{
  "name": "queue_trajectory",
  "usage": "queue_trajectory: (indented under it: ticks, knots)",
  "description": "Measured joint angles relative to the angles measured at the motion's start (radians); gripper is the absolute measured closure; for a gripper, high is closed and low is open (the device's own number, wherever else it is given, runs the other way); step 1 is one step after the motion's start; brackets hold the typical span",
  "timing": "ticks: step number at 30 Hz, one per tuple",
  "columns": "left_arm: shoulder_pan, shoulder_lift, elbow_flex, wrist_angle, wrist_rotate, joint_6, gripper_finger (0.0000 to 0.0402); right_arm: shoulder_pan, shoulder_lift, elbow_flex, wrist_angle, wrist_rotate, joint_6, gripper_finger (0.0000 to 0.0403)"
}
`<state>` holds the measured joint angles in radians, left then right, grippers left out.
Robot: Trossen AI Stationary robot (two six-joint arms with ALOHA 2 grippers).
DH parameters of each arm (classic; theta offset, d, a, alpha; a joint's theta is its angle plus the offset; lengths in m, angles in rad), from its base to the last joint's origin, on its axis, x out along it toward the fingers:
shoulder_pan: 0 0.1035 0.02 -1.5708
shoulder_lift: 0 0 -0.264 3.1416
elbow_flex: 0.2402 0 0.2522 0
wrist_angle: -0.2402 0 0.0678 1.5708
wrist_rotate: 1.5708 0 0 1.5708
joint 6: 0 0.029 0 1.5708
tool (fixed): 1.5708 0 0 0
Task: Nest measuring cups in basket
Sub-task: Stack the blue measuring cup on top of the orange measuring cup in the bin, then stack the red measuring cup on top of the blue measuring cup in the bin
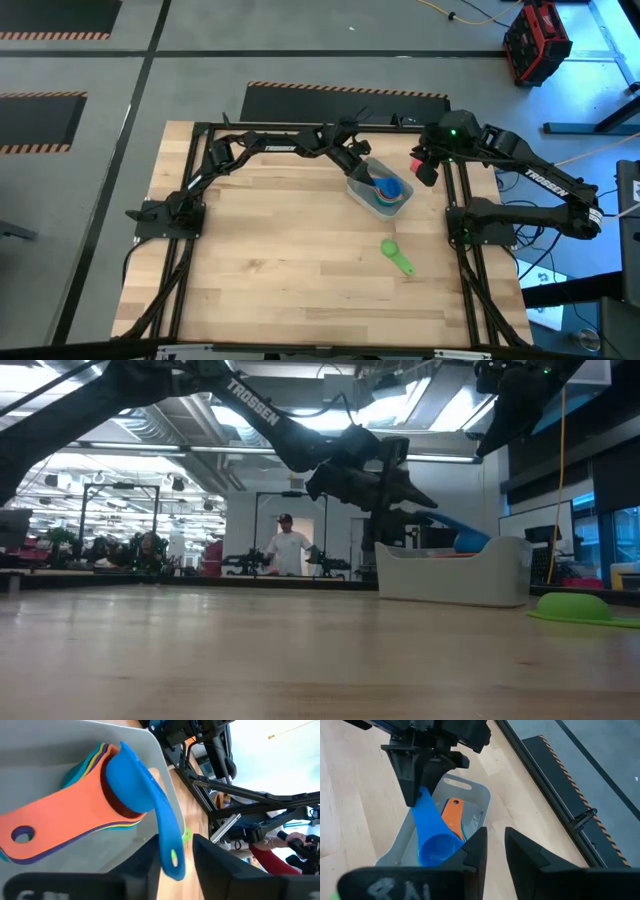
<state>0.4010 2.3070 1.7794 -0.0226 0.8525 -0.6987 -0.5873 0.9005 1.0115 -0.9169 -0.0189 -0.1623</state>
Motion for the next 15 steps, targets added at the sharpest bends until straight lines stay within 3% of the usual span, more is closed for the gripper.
queue_trajectory:
  ticks: [7, 15]
  knots:
    - [0.01, 0.0, 0.0, 0.0, -0.082, 0.0, 0.0265, 0.0, 0.0, 0.0, 0.0, 0.0, 0.0, 0.033]
    - [0.067, 0.0, 0.0, 0.001, -0.06, -0.007, 0.0267, 0.0, 0.0, 0.0, -0.001, 0.0, 0.0, 0.033]
